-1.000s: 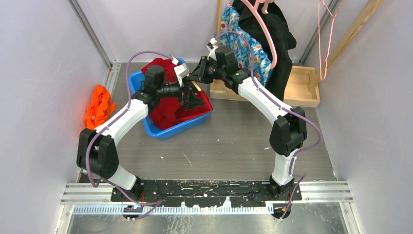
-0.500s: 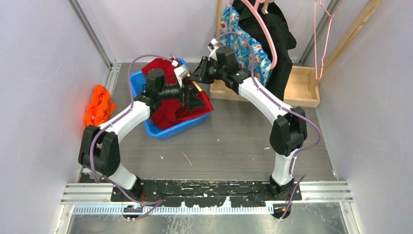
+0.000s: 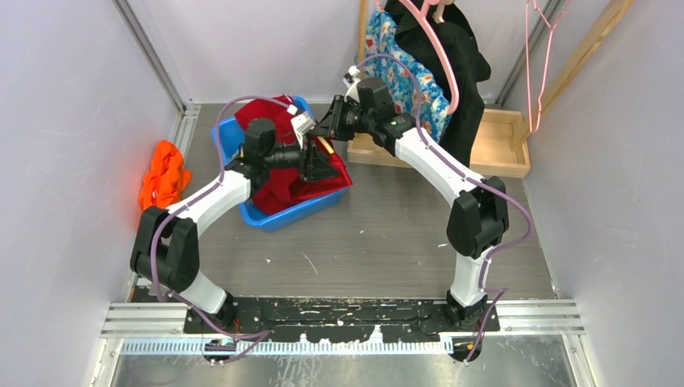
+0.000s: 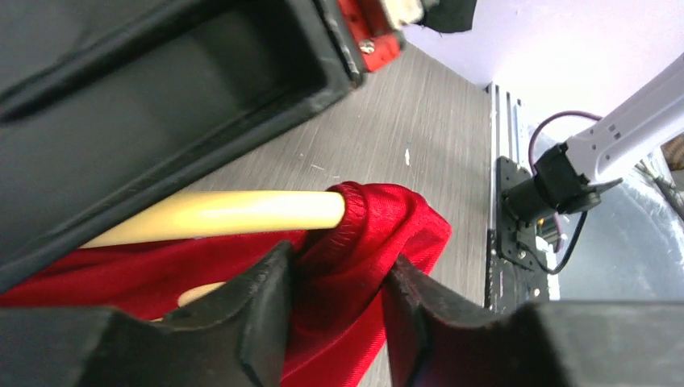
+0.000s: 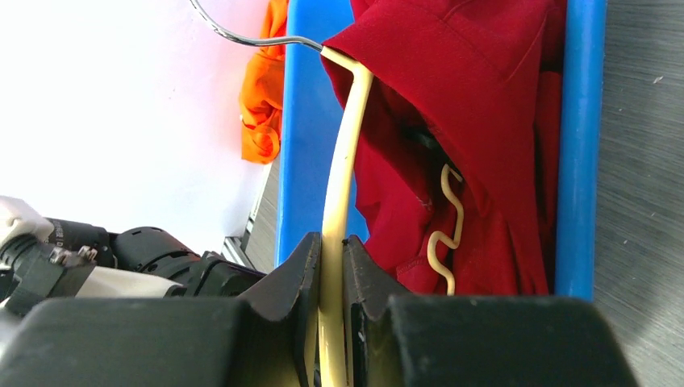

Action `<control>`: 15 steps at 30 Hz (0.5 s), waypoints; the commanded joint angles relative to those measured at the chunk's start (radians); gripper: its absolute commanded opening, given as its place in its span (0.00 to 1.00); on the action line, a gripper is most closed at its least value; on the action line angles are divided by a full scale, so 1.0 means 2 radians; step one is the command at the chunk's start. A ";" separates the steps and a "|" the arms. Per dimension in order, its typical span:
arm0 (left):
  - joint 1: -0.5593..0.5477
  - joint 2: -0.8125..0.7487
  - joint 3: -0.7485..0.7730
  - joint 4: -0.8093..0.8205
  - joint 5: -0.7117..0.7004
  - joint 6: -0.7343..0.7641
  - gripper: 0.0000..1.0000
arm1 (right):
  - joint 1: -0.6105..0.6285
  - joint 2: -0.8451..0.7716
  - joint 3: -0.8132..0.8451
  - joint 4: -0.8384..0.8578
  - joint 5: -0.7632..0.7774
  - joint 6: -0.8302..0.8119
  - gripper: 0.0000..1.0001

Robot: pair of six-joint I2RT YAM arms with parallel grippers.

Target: Remove the skirt from the hanger

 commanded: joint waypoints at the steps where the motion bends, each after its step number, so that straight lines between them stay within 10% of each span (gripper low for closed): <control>1: -0.009 -0.019 -0.004 -0.006 0.056 -0.019 0.31 | -0.003 -0.011 0.017 0.048 0.009 0.000 0.01; 6: -0.009 -0.021 -0.002 -0.014 0.056 -0.022 0.00 | -0.003 -0.009 0.018 0.048 0.010 0.001 0.01; 15: -0.008 -0.038 0.090 -0.179 0.010 0.056 0.00 | -0.003 -0.001 0.019 0.051 0.007 0.004 0.01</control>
